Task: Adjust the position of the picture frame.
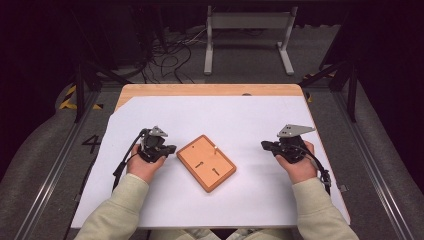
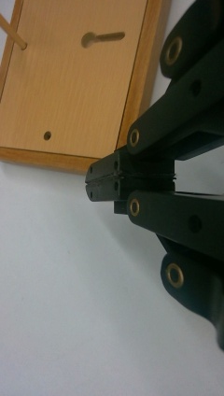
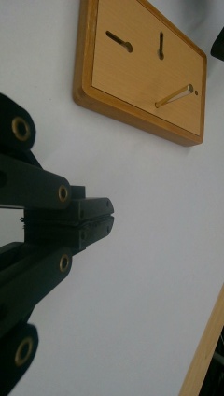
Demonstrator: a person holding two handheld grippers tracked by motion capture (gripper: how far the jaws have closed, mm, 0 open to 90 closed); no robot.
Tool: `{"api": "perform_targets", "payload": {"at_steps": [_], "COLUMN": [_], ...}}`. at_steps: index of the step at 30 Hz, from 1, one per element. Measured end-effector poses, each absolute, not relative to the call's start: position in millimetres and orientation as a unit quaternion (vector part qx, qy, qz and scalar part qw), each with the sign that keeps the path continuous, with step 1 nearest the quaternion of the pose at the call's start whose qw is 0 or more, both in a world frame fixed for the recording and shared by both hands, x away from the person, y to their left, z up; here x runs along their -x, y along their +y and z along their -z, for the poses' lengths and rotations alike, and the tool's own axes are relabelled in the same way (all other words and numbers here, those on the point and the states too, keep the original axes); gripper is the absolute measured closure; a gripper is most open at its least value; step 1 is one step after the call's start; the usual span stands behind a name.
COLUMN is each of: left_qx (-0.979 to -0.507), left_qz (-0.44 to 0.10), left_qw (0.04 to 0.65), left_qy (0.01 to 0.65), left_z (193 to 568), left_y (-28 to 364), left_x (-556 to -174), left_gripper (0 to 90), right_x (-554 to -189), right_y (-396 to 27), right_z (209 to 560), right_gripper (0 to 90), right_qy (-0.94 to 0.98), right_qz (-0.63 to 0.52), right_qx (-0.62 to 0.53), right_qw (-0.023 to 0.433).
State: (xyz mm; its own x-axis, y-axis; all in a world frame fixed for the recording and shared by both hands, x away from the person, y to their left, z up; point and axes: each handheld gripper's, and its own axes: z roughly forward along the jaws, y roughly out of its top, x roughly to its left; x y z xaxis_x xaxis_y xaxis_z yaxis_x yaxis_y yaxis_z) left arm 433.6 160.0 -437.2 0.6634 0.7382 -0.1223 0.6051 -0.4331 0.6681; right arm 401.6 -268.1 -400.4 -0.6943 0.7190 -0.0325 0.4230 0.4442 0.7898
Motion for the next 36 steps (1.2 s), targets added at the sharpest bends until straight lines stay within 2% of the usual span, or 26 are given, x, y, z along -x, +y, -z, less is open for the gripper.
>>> {"api": "perform_targets", "payload": {"at_steps": [18, 29, 36], "left_qx": [-0.846, -0.847, -0.857], "left_qz": [-0.070, -0.074, -0.061], "left_qw": [0.357, 0.350, 0.358], "left_qy": [0.391, 0.393, 0.365], "left_z": [454.0, 454.2, 455.0], "left_y": [156.0, 153.8, 131.7], "left_x": [-446.9, -445.2, -437.1], "left_gripper": [89.8, 89.8, 89.8], "right_x": [-401.5, -401.7, -401.5], "right_y": [-267.2, -267.5, -265.9], "right_z": [401.3, 401.4, 400.9], "right_gripper": [89.4, 89.3, 88.9], "right_qy": [0.830, 0.830, 0.830], "right_qz": [-0.402, -0.404, -0.405], "right_qx": [-0.342, -0.341, -0.339], "right_qw": [0.180, 0.179, 0.178]}}
